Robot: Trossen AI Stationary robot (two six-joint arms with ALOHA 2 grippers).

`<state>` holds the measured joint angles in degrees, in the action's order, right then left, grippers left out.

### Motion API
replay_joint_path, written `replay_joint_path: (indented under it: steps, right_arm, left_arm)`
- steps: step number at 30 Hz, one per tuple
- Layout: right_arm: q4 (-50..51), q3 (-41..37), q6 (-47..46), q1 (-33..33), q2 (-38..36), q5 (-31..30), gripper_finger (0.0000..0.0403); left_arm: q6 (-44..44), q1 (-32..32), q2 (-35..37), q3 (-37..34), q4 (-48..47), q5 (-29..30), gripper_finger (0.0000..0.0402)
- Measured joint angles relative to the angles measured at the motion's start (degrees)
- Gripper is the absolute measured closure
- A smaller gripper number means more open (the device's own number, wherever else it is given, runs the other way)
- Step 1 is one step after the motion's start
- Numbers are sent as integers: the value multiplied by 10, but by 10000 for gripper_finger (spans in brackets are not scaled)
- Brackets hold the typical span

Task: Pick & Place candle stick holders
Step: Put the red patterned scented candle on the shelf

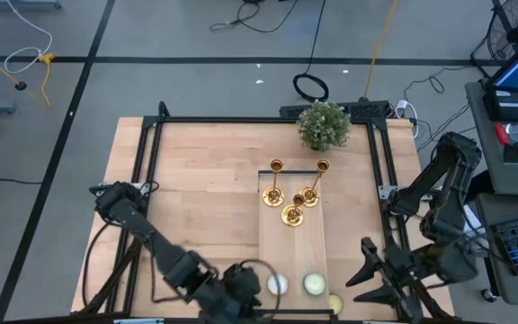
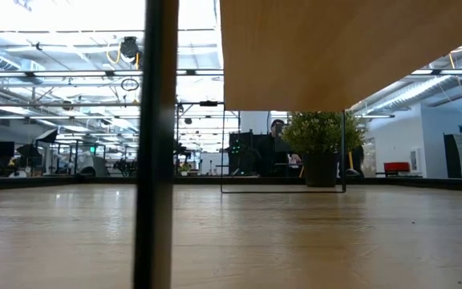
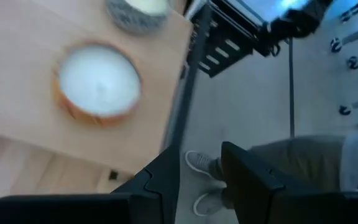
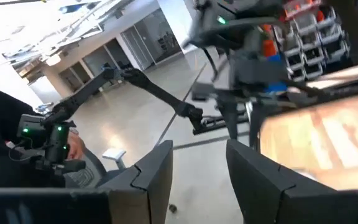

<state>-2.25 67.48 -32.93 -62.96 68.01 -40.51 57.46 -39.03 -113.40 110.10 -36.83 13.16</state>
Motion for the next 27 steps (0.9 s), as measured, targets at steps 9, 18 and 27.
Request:
replay_joint_path:
  steps: [9,18,27]
  right_arm:
    - [-74,0,-84,0,78,19,257]
    - [-154,0,-216,-22,162,227,257]
    - [10,0,-373,-76,199,164,257]
  left_arm:
    - [40,-72,-3,0,-10,72,279]
    - [105,-106,-3,0,-47,143,279]
    - [120,-114,-3,0,-54,172,279]
